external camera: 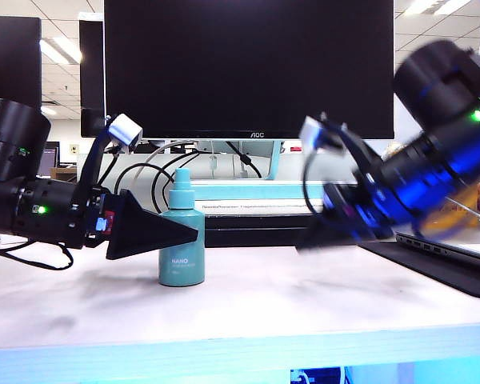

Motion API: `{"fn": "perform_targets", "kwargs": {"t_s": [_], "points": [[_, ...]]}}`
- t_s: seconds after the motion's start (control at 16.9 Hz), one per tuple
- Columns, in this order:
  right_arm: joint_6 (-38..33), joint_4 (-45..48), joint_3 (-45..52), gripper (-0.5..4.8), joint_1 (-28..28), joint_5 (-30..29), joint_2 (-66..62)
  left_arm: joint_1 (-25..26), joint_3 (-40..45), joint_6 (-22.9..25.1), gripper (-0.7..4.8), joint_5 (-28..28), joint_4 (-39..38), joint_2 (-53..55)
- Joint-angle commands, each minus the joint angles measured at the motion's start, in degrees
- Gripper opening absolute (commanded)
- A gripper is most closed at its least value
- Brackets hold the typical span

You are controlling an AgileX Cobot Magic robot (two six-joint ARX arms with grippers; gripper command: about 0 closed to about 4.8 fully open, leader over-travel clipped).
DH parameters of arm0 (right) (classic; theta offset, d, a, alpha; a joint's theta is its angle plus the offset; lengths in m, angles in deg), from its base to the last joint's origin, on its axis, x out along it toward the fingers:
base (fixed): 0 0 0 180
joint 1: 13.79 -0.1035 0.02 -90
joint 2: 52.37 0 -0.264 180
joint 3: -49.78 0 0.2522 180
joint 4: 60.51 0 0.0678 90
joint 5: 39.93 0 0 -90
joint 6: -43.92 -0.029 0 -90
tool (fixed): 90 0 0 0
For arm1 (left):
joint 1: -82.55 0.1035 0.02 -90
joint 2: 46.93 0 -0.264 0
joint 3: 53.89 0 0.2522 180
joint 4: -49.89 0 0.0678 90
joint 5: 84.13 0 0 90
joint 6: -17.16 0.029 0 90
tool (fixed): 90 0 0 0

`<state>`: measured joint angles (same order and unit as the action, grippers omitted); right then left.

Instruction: Pick up the sprayer with the left hand, pick up its lid with the right hand then put the lid on the sprayer.

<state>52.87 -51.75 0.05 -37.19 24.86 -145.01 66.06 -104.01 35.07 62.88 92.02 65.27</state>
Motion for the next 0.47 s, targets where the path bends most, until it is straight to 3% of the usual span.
{"fn": "perform_targets", "kwargs": {"t_s": [0.06,0.3,0.47], "points": [[-4.9,-0.9,-3.7,0.99,-0.1,-3.5,1.6,-0.1,0.0,-0.5,2.32,0.4,-2.8,0.3],[-7.9,-10.1,-12.7,1.00,-0.2,-14.0,4.4,-0.1,0.0,-0.4,2.32,1.7,-3.5,0.3],[-7.8,-17.8,-20.5,1.07,-1.8,-16.6,4.4,-0.5,-0.1,-0.4,2.32,2.8,-3.5,0.3]]}}
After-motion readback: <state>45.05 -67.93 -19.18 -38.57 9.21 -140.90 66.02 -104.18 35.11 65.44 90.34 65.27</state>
